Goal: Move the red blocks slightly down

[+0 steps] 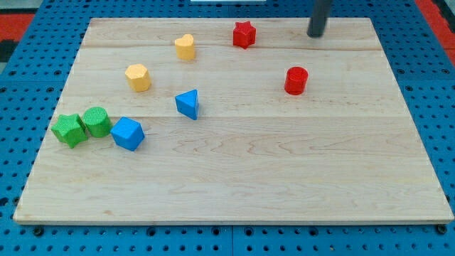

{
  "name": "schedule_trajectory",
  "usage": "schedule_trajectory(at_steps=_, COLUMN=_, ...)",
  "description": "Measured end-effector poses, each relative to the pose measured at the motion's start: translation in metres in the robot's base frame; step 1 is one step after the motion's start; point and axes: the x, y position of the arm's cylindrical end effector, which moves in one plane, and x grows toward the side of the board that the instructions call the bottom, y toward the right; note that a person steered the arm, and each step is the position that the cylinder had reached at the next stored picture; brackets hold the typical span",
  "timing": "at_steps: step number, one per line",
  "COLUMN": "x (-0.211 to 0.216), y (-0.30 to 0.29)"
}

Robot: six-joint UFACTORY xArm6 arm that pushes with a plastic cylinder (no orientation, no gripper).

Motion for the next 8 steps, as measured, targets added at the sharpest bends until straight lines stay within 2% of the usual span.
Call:
schedule_trajectory(at_steps=1, x=-0.015, y=-0.081)
schedule_trajectory(at_steps=2, x=0.002, y=-0.119)
schedule_trajectory(at_steps=3, x=0.038, y=-0.067)
schedule_trajectory(at_steps=4, x=0.059, y=-0.041)
schedule_trajectory(at_steps=5, x=0.0, y=-0.042)
schedule_trajectory(at_steps=6, x=0.026, y=-0.112)
schedule_trajectory(at_steps=7, x=0.07, y=-0.082)
schedule_trajectory(at_steps=8, x=0.117, y=-0.017)
